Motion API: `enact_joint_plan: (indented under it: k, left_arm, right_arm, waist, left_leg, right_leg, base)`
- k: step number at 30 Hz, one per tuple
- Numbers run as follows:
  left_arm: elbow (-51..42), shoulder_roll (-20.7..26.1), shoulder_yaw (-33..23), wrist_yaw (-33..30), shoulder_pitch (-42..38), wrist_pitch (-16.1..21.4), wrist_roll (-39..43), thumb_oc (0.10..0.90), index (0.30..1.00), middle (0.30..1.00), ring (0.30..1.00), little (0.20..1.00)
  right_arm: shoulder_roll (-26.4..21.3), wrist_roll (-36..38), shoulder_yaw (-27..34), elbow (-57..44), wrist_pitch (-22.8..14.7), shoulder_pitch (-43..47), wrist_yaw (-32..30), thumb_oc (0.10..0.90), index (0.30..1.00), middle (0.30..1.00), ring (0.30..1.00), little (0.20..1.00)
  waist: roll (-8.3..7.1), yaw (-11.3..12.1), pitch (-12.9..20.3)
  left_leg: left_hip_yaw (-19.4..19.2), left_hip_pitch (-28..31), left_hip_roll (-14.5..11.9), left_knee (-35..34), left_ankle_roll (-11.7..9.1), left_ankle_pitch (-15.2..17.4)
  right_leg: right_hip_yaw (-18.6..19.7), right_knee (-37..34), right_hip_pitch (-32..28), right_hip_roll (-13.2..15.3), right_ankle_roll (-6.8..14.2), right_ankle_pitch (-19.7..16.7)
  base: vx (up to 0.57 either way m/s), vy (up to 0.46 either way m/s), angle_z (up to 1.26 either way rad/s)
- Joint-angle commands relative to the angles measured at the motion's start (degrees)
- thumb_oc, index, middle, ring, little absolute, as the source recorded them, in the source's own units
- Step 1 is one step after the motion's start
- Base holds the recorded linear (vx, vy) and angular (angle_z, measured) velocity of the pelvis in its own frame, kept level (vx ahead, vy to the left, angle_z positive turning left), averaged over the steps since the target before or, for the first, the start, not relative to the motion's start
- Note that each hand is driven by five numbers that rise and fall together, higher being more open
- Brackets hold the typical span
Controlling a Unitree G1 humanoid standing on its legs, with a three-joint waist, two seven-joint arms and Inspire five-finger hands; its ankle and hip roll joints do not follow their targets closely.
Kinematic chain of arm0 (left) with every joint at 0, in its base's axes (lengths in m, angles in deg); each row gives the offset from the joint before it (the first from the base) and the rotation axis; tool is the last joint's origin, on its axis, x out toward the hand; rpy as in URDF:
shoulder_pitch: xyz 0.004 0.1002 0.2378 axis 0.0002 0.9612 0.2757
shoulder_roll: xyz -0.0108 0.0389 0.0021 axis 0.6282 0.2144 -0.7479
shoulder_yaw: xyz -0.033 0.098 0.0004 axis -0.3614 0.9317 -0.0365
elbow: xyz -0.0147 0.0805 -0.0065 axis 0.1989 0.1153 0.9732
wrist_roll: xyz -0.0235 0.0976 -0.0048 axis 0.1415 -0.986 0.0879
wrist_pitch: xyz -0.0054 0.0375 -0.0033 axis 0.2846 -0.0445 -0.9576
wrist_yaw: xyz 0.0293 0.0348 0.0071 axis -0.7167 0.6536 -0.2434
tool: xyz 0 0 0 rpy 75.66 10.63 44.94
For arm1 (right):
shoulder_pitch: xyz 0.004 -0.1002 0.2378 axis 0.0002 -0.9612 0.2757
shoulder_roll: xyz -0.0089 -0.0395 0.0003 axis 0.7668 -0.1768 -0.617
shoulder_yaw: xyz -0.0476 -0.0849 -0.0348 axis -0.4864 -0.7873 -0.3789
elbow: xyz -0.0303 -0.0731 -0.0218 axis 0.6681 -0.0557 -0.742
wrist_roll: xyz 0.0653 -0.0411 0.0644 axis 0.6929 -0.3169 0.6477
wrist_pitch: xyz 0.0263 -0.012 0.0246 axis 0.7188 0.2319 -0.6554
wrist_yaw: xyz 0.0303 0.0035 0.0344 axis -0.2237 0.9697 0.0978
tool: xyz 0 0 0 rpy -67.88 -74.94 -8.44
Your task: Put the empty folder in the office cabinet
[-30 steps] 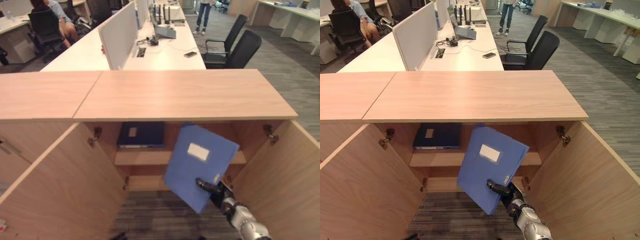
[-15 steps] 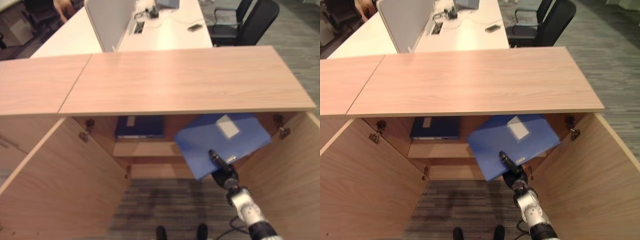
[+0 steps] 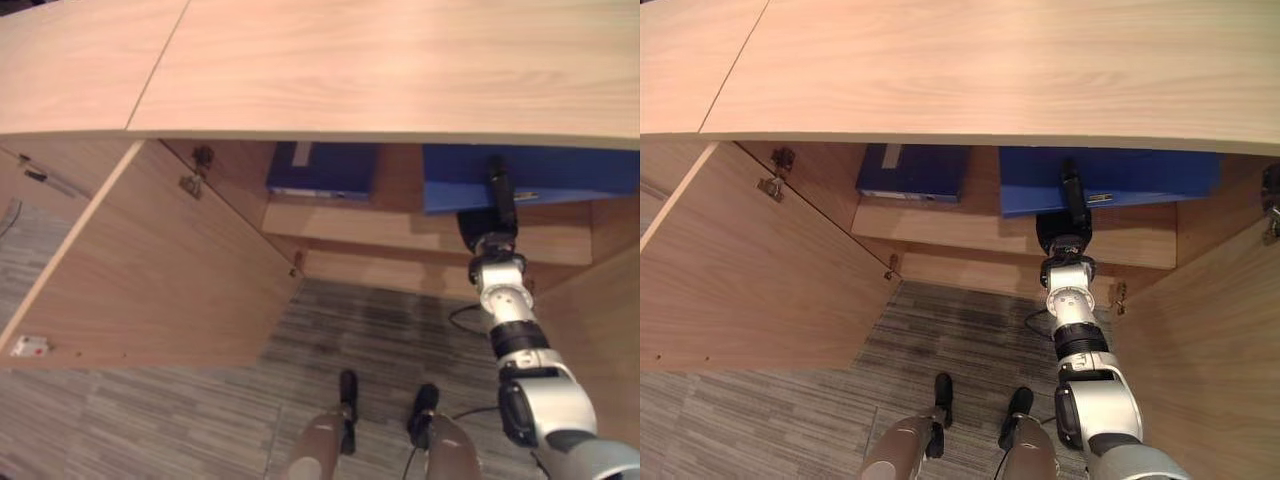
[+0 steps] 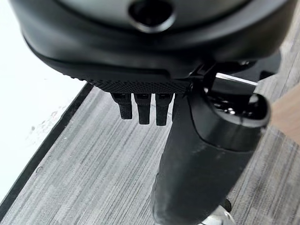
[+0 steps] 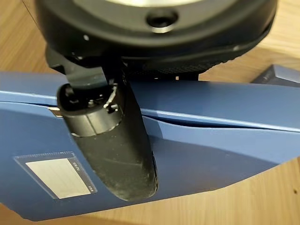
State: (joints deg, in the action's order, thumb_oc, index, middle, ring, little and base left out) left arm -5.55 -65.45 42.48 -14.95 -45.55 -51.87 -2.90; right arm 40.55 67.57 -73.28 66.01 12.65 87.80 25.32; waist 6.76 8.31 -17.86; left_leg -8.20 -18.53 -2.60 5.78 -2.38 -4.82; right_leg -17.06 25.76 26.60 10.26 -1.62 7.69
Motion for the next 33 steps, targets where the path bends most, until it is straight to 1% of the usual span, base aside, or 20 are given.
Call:
enact_joint_plan:
  k: [1, 2, 3, 6, 10, 12, 13, 15, 17, 19, 22, 25, 27, 28, 33]
  left_arm:
    - [1.65, 4.74, 1.91, -2.09, 1.01, 0.36, 2.0, 0.8, 0.9, 0.9, 0.9, 0.9]
    - [0.96, 4.91, 3.03, -2.39, 0.84, 0.56, 2.51, 0.8, 0.9, 0.9, 0.9, 0.9]
    - [0.92, 4.85, 3.08, -2.43, 0.67, 0.53, 2.56, 0.8, 0.9, 0.9, 0.9, 0.9]
    - [-0.83, 5.06, 4.58, -2.89, 0.64, 0.89, 3.71, 0.8, 0.9, 0.9, 0.9, 0.9]
    - [-1.87, 5.85, 6.62, -3.39, 0.13, 0.78, 3.53, 0.8, 0.9, 0.9, 0.9, 0.9]
    - [-1.93, 6.05, 6.91, -3.5, -0.17, 0.76, 3.57, 0.8, 0.9, 0.9, 0.9, 0.9]
    - [-2.5, 6.35, 7.52, -3.44, -0.63, 0.78, 3.87, 0.8, 0.9, 0.9, 0.9, 0.9]
    - [-2.83, 6.54, 7.77, -3.49, -0.86, 0.83, 4.11, 0.8, 0.9, 0.9, 0.9, 0.9]
    - [-3.79, 7.05, 8.56, -3.64, -1.36, 0.78, 4.37, 0.8, 0.9, 0.9, 0.9, 0.9]
    - [-3.85, 7.04, 8.61, -3.66, -1.45, 0.72, 4.4, 0.8, 0.9, 0.9, 0.9, 0.9]
    - [-3.23, 8.06, 9.19, -4.3, -2.73, 0.6, 3.78, 0.8, 0.9, 0.9, 0.9, 0.9]
    - [-2.93, 8.19, 9.08, -4.43, -3.0, 0.4, 3.53, 0.8, 0.9, 0.9, 0.9, 0.9]
    - [-2.7, 8.36, 9.04, -4.49, -3.1, 0.26, 3.28, 0.8, 0.9, 0.9, 0.9, 0.9]
    - [-2.42, 8.85, 8.8, -4.56, -2.96, 0.14, 3.33, 0.8, 0.9, 0.9, 0.9, 0.9]
    - [-2.14, 9.63, 8.73, -4.17, -3.02, 0.1, 3.31, 0.8, 0.9, 0.9, 0.9, 0.9]
  right_arm:
    - [-4.54, 0.47, -0.39, -4.03, -4.13, 10.69, 2.24, 0.4, 0.3, 0.3, 0.3, 0.3]
    - [-5.96, 0.74, -0.32, -2.83, -4.82, 13.11, 1.44, 0.4, 0.3, 0.3, 0.3, 0.3]
    - [-6.16, 0.81, -0.34, -2.58, -4.8, 13.42, 1.51, 0.4, 0.3, 0.3, 0.3, 0.3]
    - [-7.83, 1.52, -0.17, -2.12, -6.68, 16.37, 0.5, 0.4, 0.3, 0.3, 0.3, 0.3]
    - [-9.01, 3.16, -0.28, -1.03, -8.36, 19.15, -0.48, 0.4, 0.3, 0.3, 0.3, 0.3]
    - [-9.77, 3.38, -0.8, -0.3, -8.4, 19.9, -0.73, 0.4, 0.3, 0.3, 0.3, 0.3]
    - [-11.08, 3.34, -1.21, 0.54, -8.46, 21.25, -1.14, 0.4, 0.3, 0.3, 0.3, 0.3]
    - [-11.75, 3.53, -1.39, 0.9, -8.64, 21.99, -1.28, 0.4, 0.3, 0.3, 0.3, 0.3]
    - [-13.62, 4.04, -2.03, 1.52, -9.12, 24.27, -1.88, 0.4, 0.3, 0.3, 0.3, 0.3]
    - [-13.74, 4.08, -2.07, 1.62, -9.11, 24.43, -1.9, 0.4, 0.3, 0.3, 0.3, 0.3]
    - [-15.38, 4.2, -3.97, 3.16, -9.64, 28.06, -3.3, 0.4, 0.3, 0.3, 0.3, 0.3]
    - [-15.73, 4.06, -4.5, 3.86, -9.74, 29.19, -3.81, 0.4, 0.3, 0.3, 0.3, 0.3]
    - [-15.71, 4.14, -4.78, 4.39, -9.47, 29.88, -3.9, 0.4, 0.3, 0.3, 0.3, 0.3]
    - [-16.67, 4.07, -5.91, 5.81, -8.93, 30.86, -4.19, 0.4, 0.3, 0.3, 0.3, 0.3]
    - [-18.95, 3.11, -7.69, 8.68, -7.07, 33.51, -4.27, 0.4, 0.3, 0.3, 0.3, 0.3]
  waist:
    - [0.02, -0.02, 0.73]
    - [0.42, 0.05, -0.22]
    - [0.34, 0.16, -0.01]
    - [1.06, 0.51, -1.28]
    - [1.87, 1.37, -2.94]
    - [1.84, 1.54, -3.11]
    - [1.97, 1.78, -3.52]
    - [2.06, 1.87, -3.64]
    - [2.39, 2.22, -3.87]
    - [2.38, 2.24, -3.84]
    - [2.43, 3.16, -3.58]
    - [2.6, 3.55, -3.18]
    - [2.62, 4.0, -2.69]
    - [2.59, 4.52, -2.19]
    - [2.66, 5.4, -1.53]
  left_leg:
    - [2.88, -1.82, -0.12, 4.03, -0.74, 4.65]
    - [2.66, -4.93, 0.12, 7.1, -0.05, 5.47]
    - [2.59, -5.69, 0.17, 7.77, 0.0, 5.81]
    - [2.55, -10.15, 0.92, 13.14, 1.26, 8.0]
    - [2.18, -15.79, 2.21, 19.41, 2.75, 10.57]
    - [2.07, -16.73, 2.45, 20.37, 3.02, 11.02]
    - [2.04, -17.97, 2.92, 21.58, 3.28, 11.57]
    - [2.03, -18.69, 3.15, 22.26, 3.39, 11.82]
    - [2.1, -20.15, 3.87, 23.11, 3.57, 12.3]
    - [2.09, -20.34, 3.93, 23.2, 3.6, 12.34]
    - [2.21, -22.33, 4.69, 24.1, 3.72, 12.6]
    - [2.33, -23.01, 5.04, 24.4, 3.84, 12.7]
    - [2.43, -23.3, 5.27, 24.46, 3.96, 12.89]
    - [2.5, -23.32, 5.52, 24.3, 3.99, 12.84]
    - [3.21, -23.45, 6.16, 23.59, 4.03, 12.62]
  right_leg:
    - [3.71, -3.5, -2.94, -2.43, 2.19, 1.44]
    - [4.45, -0.6, -0.23, -1.71, 1.68, 2.58]
    - [4.6, 0.05, 0.56, -1.55, 1.68, 2.89]
    - [5.97, 6.05, 4.91, -0.41, 1.0, 4.97]
    - [7.61, 12.5, 10.47, 0.82, 0.77, 6.8]
    - [7.82, 13.55, 11.46, 1.17, 0.77, 7.14]
    - [7.94, 14.93, 12.41, 1.74, 0.84, 7.45]
    - [8.0, 15.72, 13.18, 2.03, 0.91, 7.76]
    - [8.25, 17.29, 14.76, 2.55, 1.08, 8.15]
    - [8.29, 17.46, 14.98, 2.64, 1.1, 8.21]
    - [8.29, 19.07, 17.05, 3.3, 1.4, 8.41]
    - [8.23, 19.71, 17.74, 3.55, 1.54, 8.51]
    - [8.15, 20.0, 18.0, 3.77, 1.61, 8.58]
    - [7.98, 19.97, 17.9, 3.98, 1.75, 8.62]
    - [7.7, 20.24, 18.06, 4.41, 2.08, 8.66]
  base:
    - [-0.05, 0.075, -0.14]
    - [-0.04, 0.076, -0.07]
    - [-0.02, 0.067, -0.04]
    - [-0.02, 0.057, 0.03]
    - [-0.01, 0.051, 0.04]
    - [0.0, 0.018, 0.02]
    - [0.0, 0.0, 0.0]
    - [0.01, 0.016, 0.06]
    - [0.01, 0.03, 0.13]
    - [0.0, 0.012, 0.15]
    - [0.0, 0.001, 0.05]
    - [0.01, 0.004, 0.08]
    - [0.01, 0.004, 0.07]
    - [0.01, 0.006, 0.06]
    - [0.01, -0.003, 0.11]
